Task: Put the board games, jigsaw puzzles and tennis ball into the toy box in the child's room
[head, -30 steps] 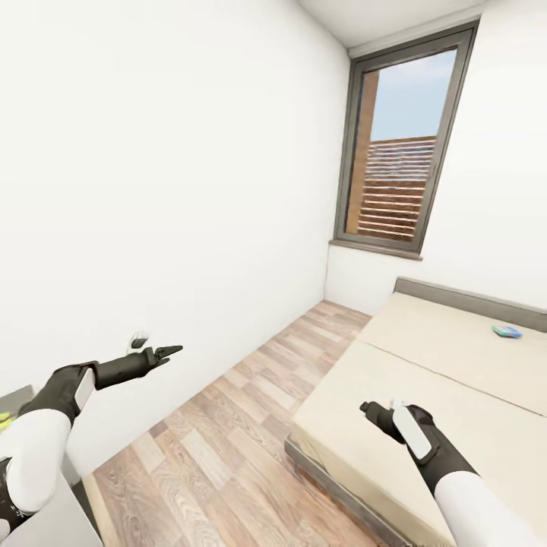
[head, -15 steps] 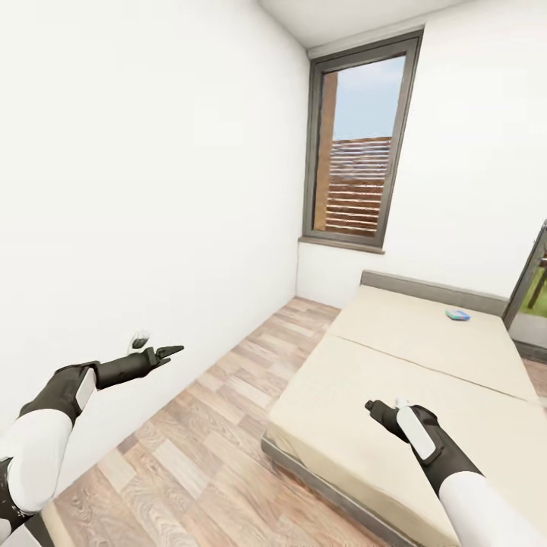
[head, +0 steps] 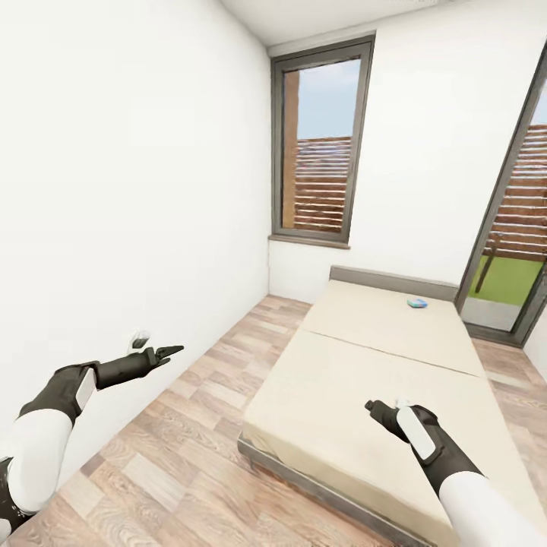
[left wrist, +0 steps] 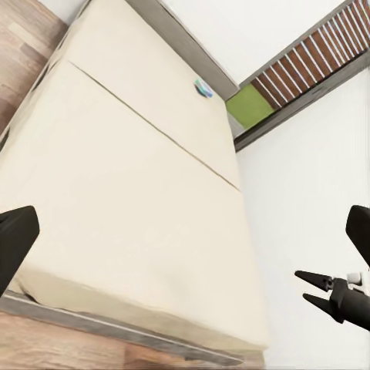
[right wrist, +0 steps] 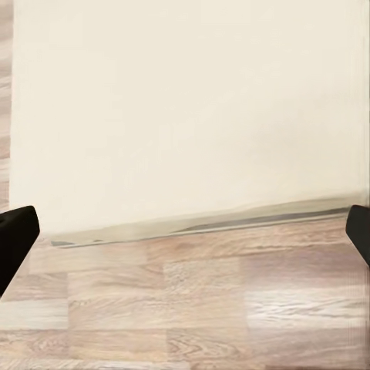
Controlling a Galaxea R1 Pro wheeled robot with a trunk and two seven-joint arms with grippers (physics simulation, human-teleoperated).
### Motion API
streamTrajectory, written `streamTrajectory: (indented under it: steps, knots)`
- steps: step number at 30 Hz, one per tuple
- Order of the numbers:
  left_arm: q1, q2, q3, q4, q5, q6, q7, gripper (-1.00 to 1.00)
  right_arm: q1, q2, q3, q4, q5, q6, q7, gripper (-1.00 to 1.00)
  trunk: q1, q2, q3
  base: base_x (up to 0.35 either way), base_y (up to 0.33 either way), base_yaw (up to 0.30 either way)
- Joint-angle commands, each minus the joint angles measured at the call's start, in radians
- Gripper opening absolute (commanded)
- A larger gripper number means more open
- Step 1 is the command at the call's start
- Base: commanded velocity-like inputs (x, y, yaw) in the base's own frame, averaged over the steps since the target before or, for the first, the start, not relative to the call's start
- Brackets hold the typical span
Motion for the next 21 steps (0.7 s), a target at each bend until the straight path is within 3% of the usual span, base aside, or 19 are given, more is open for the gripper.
streamTrajectory:
  steps: [1,21]
  knots:
    - [-0.001,-0.001,0.008,-0.001,-0.010,0.008,-0.007,1.00,0.000,0.000,0.000,-0.001,-0.010,0.002,-0.007,1.00,0.000,-0.001,-0.001,0.000,0.000,-0.277]
    - [-0.001,-0.002,0.009,-0.001,-0.010,0.008,-0.007,1.00,0.000,-0.003,-0.001,-0.001,-0.013,0.003,-0.007,1.00,0.000,-0.001,-0.009,0.000,0.000,-0.277]
